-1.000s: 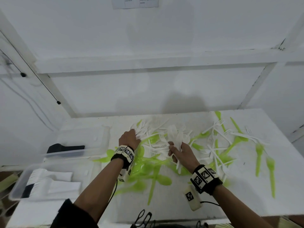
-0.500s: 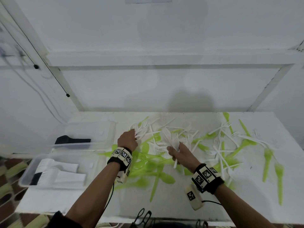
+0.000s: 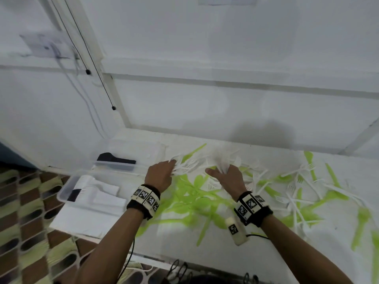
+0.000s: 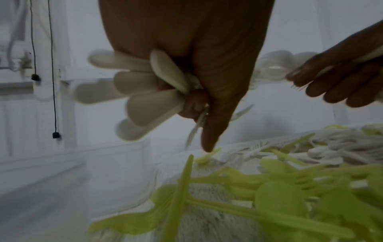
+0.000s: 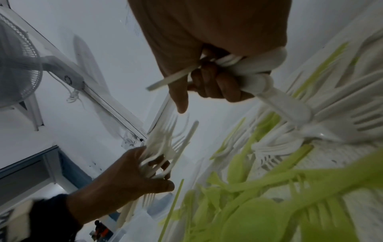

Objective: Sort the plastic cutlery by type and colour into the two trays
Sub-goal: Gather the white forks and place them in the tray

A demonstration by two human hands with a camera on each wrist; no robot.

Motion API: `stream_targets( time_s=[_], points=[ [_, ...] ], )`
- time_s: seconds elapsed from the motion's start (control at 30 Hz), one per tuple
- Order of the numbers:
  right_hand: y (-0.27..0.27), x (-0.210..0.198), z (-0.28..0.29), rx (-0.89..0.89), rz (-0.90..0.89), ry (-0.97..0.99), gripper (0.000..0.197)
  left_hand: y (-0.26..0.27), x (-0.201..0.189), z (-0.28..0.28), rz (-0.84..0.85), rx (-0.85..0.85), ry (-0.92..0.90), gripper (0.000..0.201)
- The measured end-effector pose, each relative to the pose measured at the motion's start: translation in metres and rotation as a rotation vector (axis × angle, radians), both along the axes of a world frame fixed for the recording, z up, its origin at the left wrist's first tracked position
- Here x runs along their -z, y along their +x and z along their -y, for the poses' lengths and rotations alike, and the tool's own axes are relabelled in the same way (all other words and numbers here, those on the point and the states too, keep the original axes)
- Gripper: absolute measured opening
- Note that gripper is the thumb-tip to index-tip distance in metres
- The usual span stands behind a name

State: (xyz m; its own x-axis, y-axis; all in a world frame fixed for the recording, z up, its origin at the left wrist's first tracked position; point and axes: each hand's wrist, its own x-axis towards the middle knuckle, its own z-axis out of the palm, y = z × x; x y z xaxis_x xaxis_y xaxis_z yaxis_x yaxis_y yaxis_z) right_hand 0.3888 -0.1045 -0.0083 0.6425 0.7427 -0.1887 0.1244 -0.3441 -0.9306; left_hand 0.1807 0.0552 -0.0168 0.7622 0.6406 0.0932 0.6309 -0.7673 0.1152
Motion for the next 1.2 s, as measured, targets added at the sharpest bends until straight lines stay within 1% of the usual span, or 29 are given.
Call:
stream_targets(
  time_s=[0.03,0.1,0.13,0.2,0.23,0.27,0.3,0.33,0.37,0.4,0.5,0.57,0.67,0.73,0.77,0.8,0.87,0.93,1.0,1.07,1.13,1.2],
  points=[
    [-0.001,-0.002,-0.003,0.001,0.032,0.002,0.038,-0.001,-0.005,0.004,-0.005,-0.003,-0.032,0.073],
    [-0.002,-0.002,-0.01,-0.033,0.129,0.019,0.04,-0.005,-0.01,0.007,-0.077,-0.012,-0.135,0.064],
    [-0.003,-0.003,-0.012,-0.063,0.175,0.022,0.039,-0.008,-0.012,0.008,-0.08,-0.018,-0.204,0.064],
    [-0.004,-0.007,-0.017,-0.148,0.235,0.002,0.034,-0.016,-0.013,0.008,-0.021,-0.012,-0.354,0.063],
    [-0.005,-0.01,-0.019,-0.214,0.22,-0.014,0.031,-0.02,-0.013,0.008,0.027,0.014,-0.427,0.058],
    [-0.007,-0.012,-0.021,-0.287,0.154,-0.019,0.028,-0.023,-0.01,0.008,0.084,0.031,-0.516,0.053],
    [-0.009,-0.013,-0.022,-0.35,0.04,-0.002,0.027,-0.027,-0.01,0.01,0.151,0.035,-0.602,0.047],
    [-0.011,-0.014,-0.023,-0.397,-0.096,0.032,0.026,-0.028,-0.011,0.012,0.204,0.031,-0.673,0.045],
    [-0.014,-0.013,-0.024,-0.419,-0.197,0.066,0.025,-0.029,-0.014,0.015,0.232,0.024,-0.717,0.048],
    [-0.018,-0.012,-0.025,-0.414,-0.242,0.087,0.027,-0.03,-0.015,0.017,0.25,0.018,-0.739,0.05],
    [-0.025,-0.009,-0.024,-0.322,-0.219,0.088,0.035,-0.031,-0.011,0.02,0.274,0.017,-0.769,0.049],
    [-0.027,-0.008,-0.023,-0.261,-0.206,0.105,0.034,-0.032,-0.007,0.02,0.345,-0.021,-0.821,0.045],
    [-0.024,-0.009,-0.02,-0.192,-0.26,0.122,0.03,-0.032,-0.009,0.025,0.559,-0.142,-0.988,0.045],
    [-0.019,-0.011,-0.015,-0.21,-0.3,0.106,0.025,-0.031,-0.013,0.028,0.667,-0.161,-1.087,0.035],
    [-0.016,-0.013,-0.011,-0.245,-0.283,0.078,0.021,-0.031,-0.019,0.03,0.676,-0.156,-1.118,0.029],
    [-0.013,-0.013,-0.007,-0.287,-0.249,0.045,0.019,-0.03,-0.022,0.03,0.651,-0.139,-1.135,0.027],
    [-0.007,-0.012,0.002,-0.41,-0.168,-0.012,0.021,-0.028,-0.026,0.027,0.534,-0.081,-1.142,0.025],
    [-0.007,-0.014,0.009,-0.567,-0.078,-0.075,0.02,-0.025,-0.031,0.024,0.424,-0.054,-1.141,0.031],
    [-0.01,-0.017,0.016,-0.662,-0.027,-0.078,0.015,-0.021,-0.032,0.021,0.371,-0.046,-1.168,0.039],
    [-0.009,-0.021,0.02,-0.723,0.023,-0.061,0.009,-0.018,-0.033,0.02,0.334,-0.02,-1.202,0.035],
    [-0.006,-0.022,0.022,-0.809,0.154,-0.106,0.009,-0.015,-0.031,0.022,0.327,-0.028,-1.233,0.031],
    [-0.008,-0.021,0.023,-0.865,0.41,-0.125,0.014,-0.009,-0.029,0.024,0.344,-0.05,-1.239,0.03]
  ],
)
